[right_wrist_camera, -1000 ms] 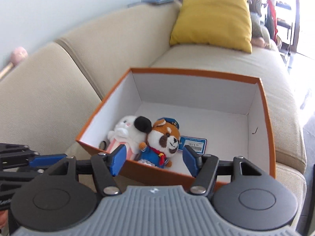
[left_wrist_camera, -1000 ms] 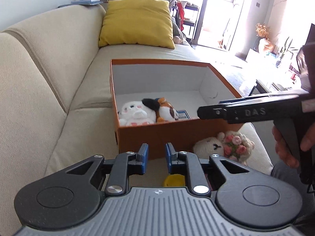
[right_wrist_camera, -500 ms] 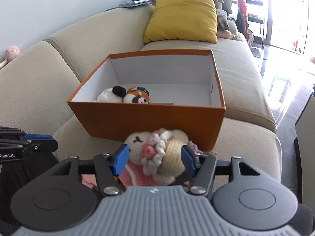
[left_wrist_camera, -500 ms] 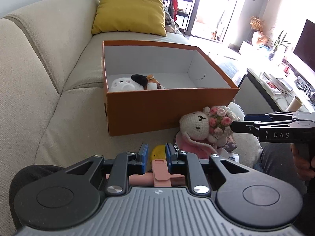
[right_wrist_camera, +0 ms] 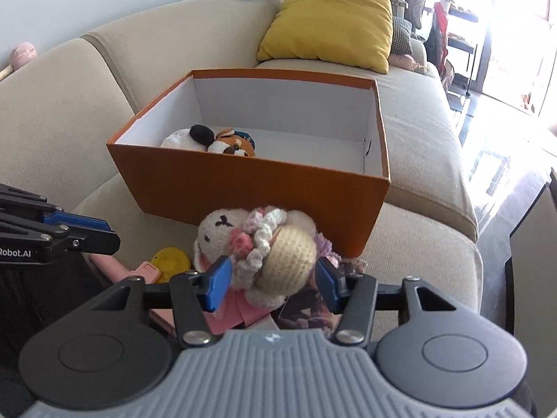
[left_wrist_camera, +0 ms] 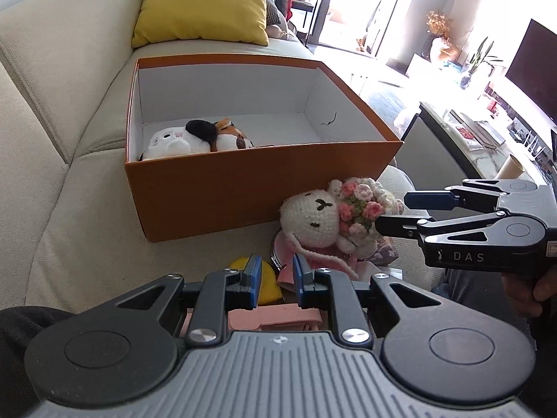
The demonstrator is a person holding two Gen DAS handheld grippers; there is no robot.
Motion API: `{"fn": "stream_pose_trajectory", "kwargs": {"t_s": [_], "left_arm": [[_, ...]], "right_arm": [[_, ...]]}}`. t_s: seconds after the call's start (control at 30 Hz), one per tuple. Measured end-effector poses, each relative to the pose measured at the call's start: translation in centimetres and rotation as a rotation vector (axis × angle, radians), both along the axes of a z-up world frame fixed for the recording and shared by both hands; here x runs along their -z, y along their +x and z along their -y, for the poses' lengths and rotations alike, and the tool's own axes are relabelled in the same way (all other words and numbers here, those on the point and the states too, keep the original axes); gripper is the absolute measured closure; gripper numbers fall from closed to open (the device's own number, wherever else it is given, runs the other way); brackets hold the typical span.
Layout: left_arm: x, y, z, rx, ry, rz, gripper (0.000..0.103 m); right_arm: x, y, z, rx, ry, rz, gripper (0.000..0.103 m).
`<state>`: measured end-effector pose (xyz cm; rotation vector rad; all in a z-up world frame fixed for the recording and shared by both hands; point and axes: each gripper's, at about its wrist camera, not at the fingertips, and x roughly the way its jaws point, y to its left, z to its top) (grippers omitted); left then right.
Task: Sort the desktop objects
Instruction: 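Move both grippers back to the pile in front of the box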
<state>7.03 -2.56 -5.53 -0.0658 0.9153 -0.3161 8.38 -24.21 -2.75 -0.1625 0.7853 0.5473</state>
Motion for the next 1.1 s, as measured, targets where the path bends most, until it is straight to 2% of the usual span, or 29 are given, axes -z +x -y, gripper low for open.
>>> {"fn": "stream_pose_trajectory", "kwargs": {"t_s": [0.17, 0.27, 0.4, 0.53, 0.63, 0.73, 0.87, 1.0, 1.1], "left_arm": [[0.6, 0.7, 0.1, -0.004, 0.005, -0.029, 0.082], [0.9, 1.0, 0.1, -0.008, -0.001, -0.044, 0.082], [1.0, 1.1, 0.2, -0.001, -0.004, -0.05, 0.082], [1.0, 1.0, -0.2, -0.012, -0.006, -0.051, 0.082], [0.7, 0.7, -0.8, -0.03, -0.013, -0.043, 0.082], [0.3, 0.3, -1.4, -0.048, -0.023, -0.042, 0.082], [0.2, -0.3, -2.2, -0.07, -0.036, -0.052, 0.082], [0.5, -0.8, -3.2, -0.103, -0.08, -0.079, 0.082], [0.8, -1.1, -3.5, -0.116, -0.094, -0.086, 0.082]], "right_arm": [[0.7, 1.2, -1.1, -0.112, -0.083, 0.009, 0.041], [1.8, 1.6, -1.8, -0.135, -0.124, -0.006, 0.037], [2.9, 1.6, -2.2, -0.104, -0.169, -0.018, 0.043], [1.8, 1.5, -1.6, -0.069, -0.114, -0.058, 0.053], [0.3, 1.2, -1.4, -0.048, -0.004, -0.12, 0.054], [0.1, 1.0, -2.3, -0.027, 0.088, -0.202, 0.054], [1.4, 0.9, -4.4, 0.014, 0.143, -0.282, 0.054], [2.6, 0.5, -5.7, -0.009, 0.211, -0.399, 0.048], [2.6, 0.0, -5.6, -0.006, 0.207, -0.391, 0.044]]}}
